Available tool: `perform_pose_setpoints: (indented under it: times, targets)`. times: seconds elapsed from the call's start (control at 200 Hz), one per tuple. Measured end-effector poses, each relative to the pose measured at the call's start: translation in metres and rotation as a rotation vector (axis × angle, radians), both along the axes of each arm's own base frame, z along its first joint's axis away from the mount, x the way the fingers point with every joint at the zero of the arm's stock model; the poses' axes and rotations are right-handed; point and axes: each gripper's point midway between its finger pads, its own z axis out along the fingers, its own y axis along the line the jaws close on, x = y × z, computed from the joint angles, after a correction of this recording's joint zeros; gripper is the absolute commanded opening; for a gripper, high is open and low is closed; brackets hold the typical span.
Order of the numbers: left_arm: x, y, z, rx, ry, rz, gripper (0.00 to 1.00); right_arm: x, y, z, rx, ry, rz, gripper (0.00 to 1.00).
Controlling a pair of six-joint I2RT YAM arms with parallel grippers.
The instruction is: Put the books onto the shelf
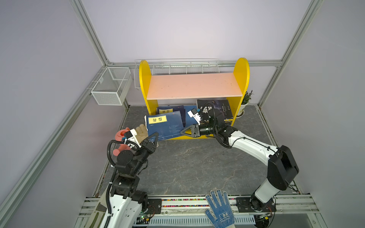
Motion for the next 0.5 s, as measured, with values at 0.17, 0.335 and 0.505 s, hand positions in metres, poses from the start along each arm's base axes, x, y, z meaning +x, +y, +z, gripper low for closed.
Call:
perform_pose_setpoints:
  times: [0.17,0.335,0.505]
  targets:
    - [0.004,0.001,-0.008,-0.009,0.006,0.008,0.00,0.004,0.000,0.004,0.015,0.000,-0.015,0.13]
    - [0.009,0.002,-0.017,-0.009,0.036,0.020,0.71,0.008,0.000,0.009,0.031,-0.003,-0.034,0.10]
    - [0.011,0.008,-0.043,0.024,0.133,0.062,0.88,0.026,-0.011,0.009,0.036,-0.007,-0.119,0.09]
